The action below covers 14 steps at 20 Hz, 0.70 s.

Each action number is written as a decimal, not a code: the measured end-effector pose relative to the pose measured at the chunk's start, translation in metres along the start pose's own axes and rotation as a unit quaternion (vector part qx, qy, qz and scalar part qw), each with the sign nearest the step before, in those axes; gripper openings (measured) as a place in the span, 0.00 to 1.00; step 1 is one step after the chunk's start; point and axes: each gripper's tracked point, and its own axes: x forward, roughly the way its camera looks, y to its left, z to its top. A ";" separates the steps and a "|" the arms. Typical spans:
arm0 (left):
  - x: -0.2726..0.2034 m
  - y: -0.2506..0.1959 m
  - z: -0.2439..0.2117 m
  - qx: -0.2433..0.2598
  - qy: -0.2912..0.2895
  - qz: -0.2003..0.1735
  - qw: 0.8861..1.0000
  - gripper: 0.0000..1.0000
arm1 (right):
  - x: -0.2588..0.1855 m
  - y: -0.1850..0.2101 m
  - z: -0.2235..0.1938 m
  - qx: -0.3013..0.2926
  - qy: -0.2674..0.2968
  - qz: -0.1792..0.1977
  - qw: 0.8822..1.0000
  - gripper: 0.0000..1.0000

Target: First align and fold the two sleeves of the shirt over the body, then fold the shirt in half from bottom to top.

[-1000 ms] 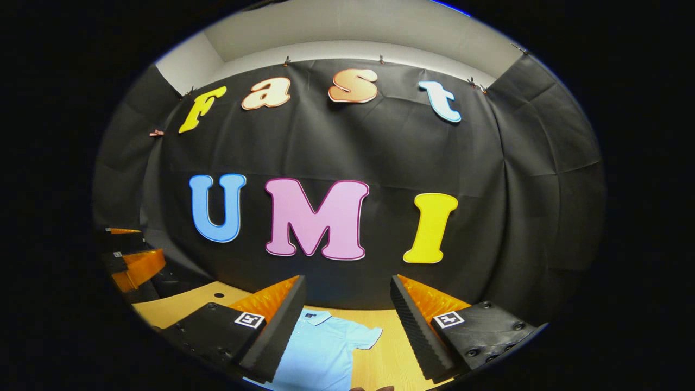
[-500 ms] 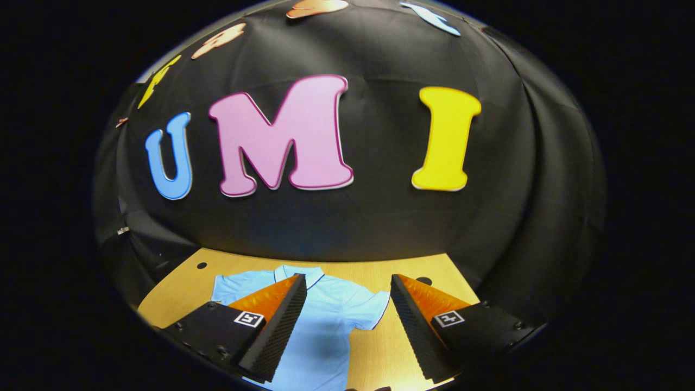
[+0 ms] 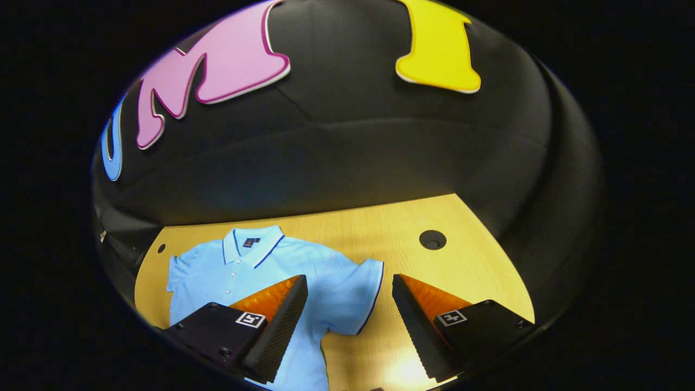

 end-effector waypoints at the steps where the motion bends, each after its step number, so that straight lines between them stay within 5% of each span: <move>1: 0.001 0.000 -0.003 0.002 0.004 0.003 1.000 0.98 | 0.014 -0.005 -0.008 0.000 0.012 -0.007 1.000 0.98; 11: -0.004 0.013 -0.024 0.005 0.035 0.021 0.999 0.98 | 0.082 -0.034 -0.047 0.031 0.074 -0.048 0.996 0.97; 14: -0.001 0.013 -0.025 0.006 0.036 0.020 0.999 0.98 | 0.082 -0.031 -0.054 0.023 0.084 -0.050 0.995 0.86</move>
